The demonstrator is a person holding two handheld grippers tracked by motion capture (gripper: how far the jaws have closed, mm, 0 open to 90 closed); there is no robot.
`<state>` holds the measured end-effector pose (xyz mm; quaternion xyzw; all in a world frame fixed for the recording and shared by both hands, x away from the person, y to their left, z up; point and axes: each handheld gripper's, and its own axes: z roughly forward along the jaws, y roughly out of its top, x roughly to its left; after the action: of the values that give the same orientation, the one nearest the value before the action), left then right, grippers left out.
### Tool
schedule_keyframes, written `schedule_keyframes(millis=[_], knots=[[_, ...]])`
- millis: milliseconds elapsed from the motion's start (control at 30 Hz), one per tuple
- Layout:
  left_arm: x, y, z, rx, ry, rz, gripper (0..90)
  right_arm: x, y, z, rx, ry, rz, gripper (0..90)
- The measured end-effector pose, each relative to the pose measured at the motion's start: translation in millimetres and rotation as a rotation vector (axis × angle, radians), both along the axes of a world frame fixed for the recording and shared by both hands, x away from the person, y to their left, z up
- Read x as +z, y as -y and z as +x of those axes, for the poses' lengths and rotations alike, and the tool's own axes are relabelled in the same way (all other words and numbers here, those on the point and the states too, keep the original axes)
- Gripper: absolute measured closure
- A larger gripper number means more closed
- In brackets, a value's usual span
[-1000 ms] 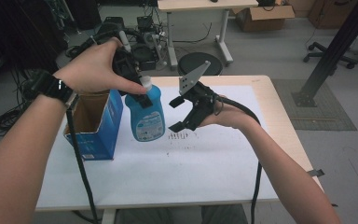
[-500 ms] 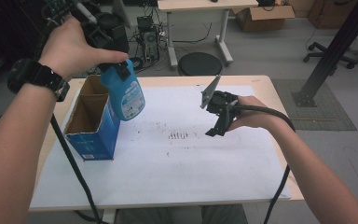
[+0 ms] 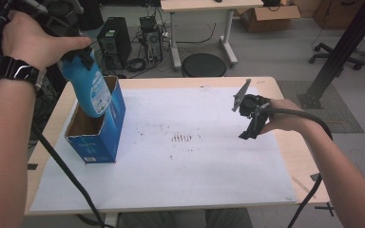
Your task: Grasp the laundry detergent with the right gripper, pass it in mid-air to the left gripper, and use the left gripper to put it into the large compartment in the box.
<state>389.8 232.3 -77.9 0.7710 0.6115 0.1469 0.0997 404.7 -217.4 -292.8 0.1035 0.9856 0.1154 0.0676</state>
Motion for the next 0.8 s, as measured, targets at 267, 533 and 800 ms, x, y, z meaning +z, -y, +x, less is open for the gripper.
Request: schedule_keyframes(millis=[267,533,800], knots=[[-6.8,-19.5,1.4,0.081,0.0,-0.02,38.2,-2.1,21.7,2.7,-0.05,0.016,-0.019,9.9],[-25.4,-29.3,5.4,0.11,-0.016,-0.022,38.2,-5.2,31.0,2.6,-0.064,0.014,-0.043,9.9],[-50.8,-32.8,9.0,0.132,-0.033,-0.02,38.2,-7.6,33.8,1.7,-0.065,0.013,-0.05,10.0]])
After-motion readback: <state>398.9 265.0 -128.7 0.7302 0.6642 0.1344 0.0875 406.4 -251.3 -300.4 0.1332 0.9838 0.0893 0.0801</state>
